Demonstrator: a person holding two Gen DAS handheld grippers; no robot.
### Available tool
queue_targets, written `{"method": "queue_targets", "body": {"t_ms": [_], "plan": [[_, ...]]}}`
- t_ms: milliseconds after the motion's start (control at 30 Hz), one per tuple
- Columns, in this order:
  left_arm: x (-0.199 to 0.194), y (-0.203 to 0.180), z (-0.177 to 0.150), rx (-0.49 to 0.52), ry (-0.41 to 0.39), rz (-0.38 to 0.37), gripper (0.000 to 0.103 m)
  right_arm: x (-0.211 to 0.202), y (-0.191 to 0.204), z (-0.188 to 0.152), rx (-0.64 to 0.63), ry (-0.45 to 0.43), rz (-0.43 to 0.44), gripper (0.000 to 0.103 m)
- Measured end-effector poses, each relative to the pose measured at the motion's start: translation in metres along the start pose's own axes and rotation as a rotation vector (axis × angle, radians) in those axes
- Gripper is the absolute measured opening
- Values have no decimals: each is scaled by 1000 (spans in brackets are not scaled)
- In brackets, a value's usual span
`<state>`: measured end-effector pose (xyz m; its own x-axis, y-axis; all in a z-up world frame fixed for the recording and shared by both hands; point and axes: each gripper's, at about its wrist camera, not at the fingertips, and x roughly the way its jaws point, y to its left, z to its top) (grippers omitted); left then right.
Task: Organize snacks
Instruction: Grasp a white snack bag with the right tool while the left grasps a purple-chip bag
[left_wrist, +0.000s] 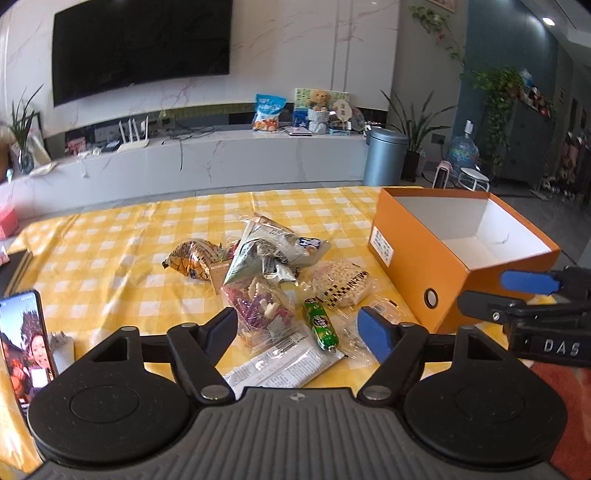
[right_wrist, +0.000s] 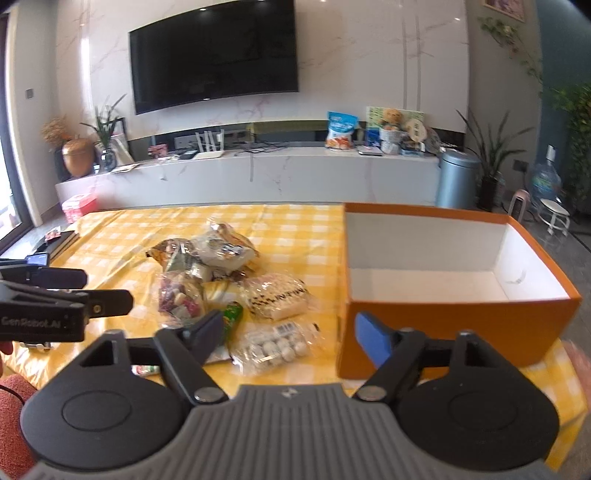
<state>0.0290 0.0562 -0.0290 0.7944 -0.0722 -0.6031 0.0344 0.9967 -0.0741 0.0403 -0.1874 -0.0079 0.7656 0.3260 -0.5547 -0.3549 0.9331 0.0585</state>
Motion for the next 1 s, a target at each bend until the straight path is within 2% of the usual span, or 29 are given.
{"method": "queue_targets", "body": {"t_ms": [67,200,333,433,533,633,700,900,1000], "plan": [[6,9,3,-48,4,-10,84,9,6,4,-18,-7,38,65],[16,20,7,-92,-19,20,86,31,18,9,-62,-13,99,65],[32,33,9,-114,23,44,86,59,31,18,-114,-6,127,66],[43,43,10,-151,45,48,85,85,40,25,-150,11,150,72],[55,54,11,-167,73,82,85,107,50,31,-191,21,167,74],[62,69,12,-195,103,95,86,129,55,38,-224,23,172,90],[68,77,13,-214,122,106,86,143,57,44,-240,39,176,90],[84,80,13,-182,150,86,85,179,71,58,-287,47,196,89],[92,80,11,-184,164,77,85,199,73,63,-281,81,220,89]]}}
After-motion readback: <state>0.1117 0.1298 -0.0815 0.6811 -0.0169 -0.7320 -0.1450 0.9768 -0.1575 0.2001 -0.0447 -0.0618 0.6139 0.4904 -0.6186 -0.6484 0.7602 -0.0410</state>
